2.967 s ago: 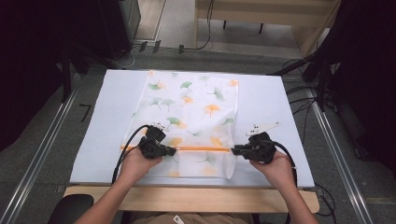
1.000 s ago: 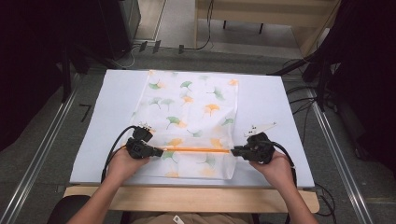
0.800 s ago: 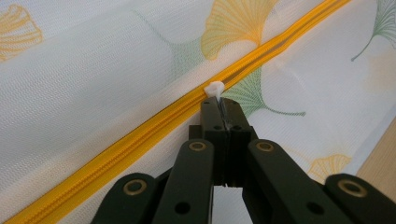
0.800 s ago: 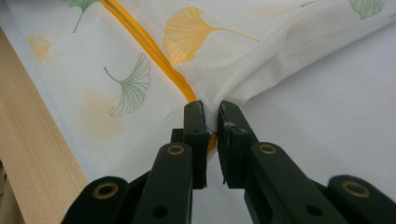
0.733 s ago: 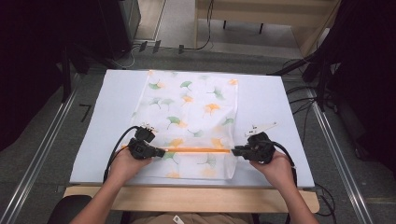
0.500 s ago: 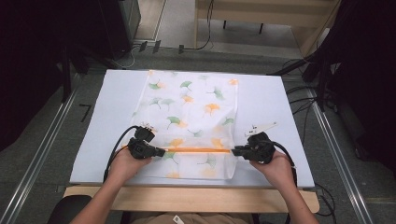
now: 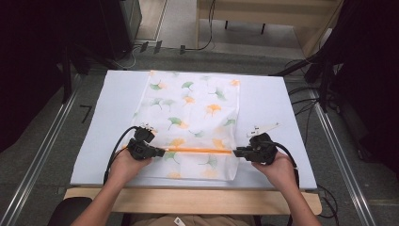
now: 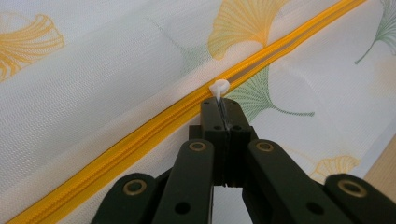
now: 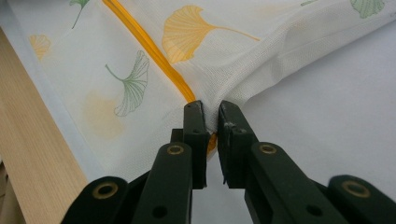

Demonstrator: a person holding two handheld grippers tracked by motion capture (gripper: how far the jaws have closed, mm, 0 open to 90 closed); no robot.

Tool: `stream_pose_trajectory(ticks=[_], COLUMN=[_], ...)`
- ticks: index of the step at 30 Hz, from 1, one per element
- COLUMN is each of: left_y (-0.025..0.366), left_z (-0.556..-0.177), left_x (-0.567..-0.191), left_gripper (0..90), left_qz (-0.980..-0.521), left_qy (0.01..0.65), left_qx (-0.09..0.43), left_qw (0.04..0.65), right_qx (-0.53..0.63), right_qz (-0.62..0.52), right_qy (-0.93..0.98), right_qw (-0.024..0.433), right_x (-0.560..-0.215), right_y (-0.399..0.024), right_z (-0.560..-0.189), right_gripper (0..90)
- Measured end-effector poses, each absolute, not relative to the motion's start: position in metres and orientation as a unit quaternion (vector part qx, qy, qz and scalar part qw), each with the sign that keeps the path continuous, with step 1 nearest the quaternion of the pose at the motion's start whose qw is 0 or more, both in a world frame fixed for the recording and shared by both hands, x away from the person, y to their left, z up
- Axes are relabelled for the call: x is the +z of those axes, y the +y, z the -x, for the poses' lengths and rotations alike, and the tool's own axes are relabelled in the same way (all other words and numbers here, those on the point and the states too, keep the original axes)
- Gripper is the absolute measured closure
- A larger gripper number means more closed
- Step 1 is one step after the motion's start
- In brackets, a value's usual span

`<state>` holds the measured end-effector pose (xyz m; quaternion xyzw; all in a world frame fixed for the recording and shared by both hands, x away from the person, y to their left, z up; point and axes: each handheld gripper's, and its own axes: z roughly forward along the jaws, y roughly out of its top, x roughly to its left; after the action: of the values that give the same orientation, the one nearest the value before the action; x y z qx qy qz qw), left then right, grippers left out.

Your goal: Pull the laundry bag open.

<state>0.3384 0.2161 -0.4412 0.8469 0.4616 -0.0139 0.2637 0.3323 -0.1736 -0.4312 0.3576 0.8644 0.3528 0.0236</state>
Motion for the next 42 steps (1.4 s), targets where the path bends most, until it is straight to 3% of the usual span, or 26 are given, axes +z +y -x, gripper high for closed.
stream_pose_trajectory(ticks=[17, 42], left_y=[0.26, 0.259], left_z=[-0.334, -0.335], left_x=[-0.434, -0.435], left_gripper=[90.0, 90.0], left_qz=[-0.815, -0.813], left_qy=[0.515, 0.518], left_qx=[-0.014, -0.015], left_qw=[0.266, 0.265], right_qx=[0.347, 0.341], right_qz=[-0.355, -0.359], right_qy=[0.868, 0.869], right_qw=[0.019, 0.016], right_x=[-0.433, -0.434], right_y=[-0.173, -0.17], right_z=[-0.338, -0.339], right_gripper=[84.4, 84.5])
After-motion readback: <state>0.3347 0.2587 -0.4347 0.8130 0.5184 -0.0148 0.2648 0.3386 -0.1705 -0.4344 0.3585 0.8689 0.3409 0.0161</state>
